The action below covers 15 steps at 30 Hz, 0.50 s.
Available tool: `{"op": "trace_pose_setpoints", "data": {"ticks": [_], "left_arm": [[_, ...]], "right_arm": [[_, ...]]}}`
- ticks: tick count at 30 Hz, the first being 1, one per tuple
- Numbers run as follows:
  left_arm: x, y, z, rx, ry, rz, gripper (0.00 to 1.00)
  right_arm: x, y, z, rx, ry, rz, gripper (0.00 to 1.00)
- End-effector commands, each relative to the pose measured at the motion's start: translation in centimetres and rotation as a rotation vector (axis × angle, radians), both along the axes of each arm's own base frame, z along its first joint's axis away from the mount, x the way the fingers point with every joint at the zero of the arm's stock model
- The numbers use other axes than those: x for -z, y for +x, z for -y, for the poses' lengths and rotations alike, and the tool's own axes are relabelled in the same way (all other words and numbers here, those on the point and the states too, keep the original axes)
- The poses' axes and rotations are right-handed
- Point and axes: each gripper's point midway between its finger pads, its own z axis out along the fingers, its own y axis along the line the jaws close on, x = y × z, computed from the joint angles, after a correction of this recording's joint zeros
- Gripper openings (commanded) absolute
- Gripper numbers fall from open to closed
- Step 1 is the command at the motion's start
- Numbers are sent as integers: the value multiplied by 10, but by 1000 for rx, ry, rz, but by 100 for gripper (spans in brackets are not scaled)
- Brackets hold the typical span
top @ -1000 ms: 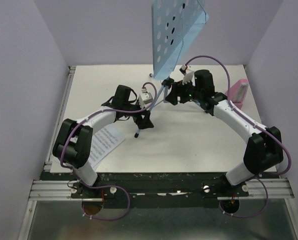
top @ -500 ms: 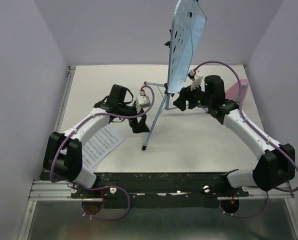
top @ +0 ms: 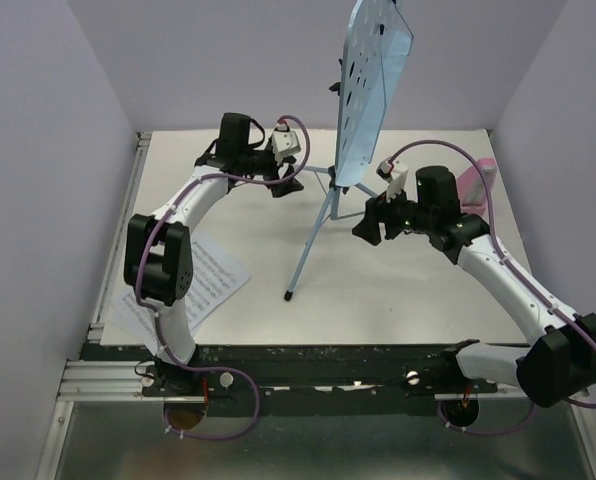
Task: Pack up the instrument practice props
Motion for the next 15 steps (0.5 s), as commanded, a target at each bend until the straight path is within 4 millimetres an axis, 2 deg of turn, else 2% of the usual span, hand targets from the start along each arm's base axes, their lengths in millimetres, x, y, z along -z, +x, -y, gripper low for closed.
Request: {"op": "trace_pose_setpoints", "data": {"ticks": [1, 4, 8, 15], "left_arm": [[-35, 55, 26, -49, -64, 163, 84], [-36, 64, 43, -20, -69, 179, 81], [-21, 57, 62, 58, -38, 174, 79], [-5, 58, 66, 85, 6, 169, 73]], "right_arm": [[9, -22, 6, -45, -28, -42, 74], [12, -26, 10, -45, -45, -39, 74], [10, -27, 12, -44, -58, -29, 74], [11, -28, 15, -38, -65, -22, 74]]}}
